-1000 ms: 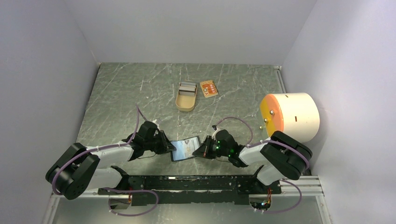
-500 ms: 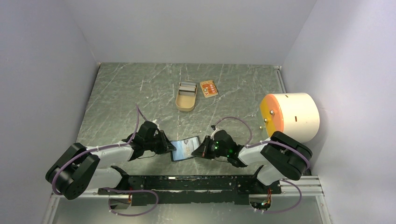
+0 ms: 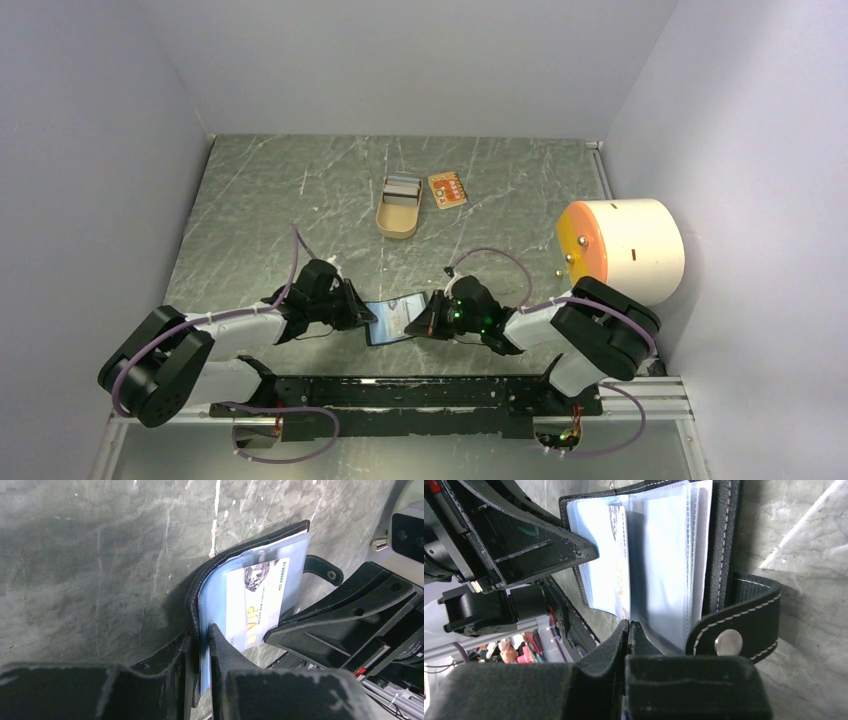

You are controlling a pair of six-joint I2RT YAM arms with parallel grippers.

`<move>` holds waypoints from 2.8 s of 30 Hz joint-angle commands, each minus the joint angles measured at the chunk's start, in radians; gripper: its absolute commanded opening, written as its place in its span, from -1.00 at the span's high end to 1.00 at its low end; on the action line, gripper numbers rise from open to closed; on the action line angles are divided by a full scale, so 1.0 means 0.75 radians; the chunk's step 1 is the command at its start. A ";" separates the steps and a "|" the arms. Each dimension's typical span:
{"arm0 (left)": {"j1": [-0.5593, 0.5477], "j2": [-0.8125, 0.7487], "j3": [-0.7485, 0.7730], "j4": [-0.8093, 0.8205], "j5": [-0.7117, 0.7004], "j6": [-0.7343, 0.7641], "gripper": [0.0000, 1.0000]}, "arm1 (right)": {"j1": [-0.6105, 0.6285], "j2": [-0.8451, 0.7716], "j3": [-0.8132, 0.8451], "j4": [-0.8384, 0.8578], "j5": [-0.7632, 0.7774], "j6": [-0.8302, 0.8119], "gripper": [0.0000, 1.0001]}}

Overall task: Put the credit cards into the card holder
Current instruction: Insert the credit card into the card holder.

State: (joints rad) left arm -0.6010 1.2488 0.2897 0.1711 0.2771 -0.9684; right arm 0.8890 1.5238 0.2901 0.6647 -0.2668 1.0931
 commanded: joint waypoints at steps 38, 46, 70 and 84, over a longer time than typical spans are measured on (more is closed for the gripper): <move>0.004 -0.049 -0.036 0.243 0.196 -0.043 0.66 | -0.044 0.050 0.172 -0.075 -0.069 -0.187 0.09; 0.004 0.010 -0.025 0.253 0.203 -0.032 0.43 | -0.043 0.033 0.146 0.017 -0.086 -0.155 0.12; 0.004 0.086 -0.060 0.247 0.133 -0.015 0.51 | -0.021 0.127 0.246 -0.189 0.073 -0.201 0.01; 0.004 0.077 -0.054 0.370 0.242 -0.018 0.29 | -0.001 0.133 0.258 -0.119 0.015 -0.182 0.35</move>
State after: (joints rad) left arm -0.6010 1.3159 0.2508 0.3832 0.4164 -0.9890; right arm 0.8814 1.6024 0.4824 0.5289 -0.2298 0.9497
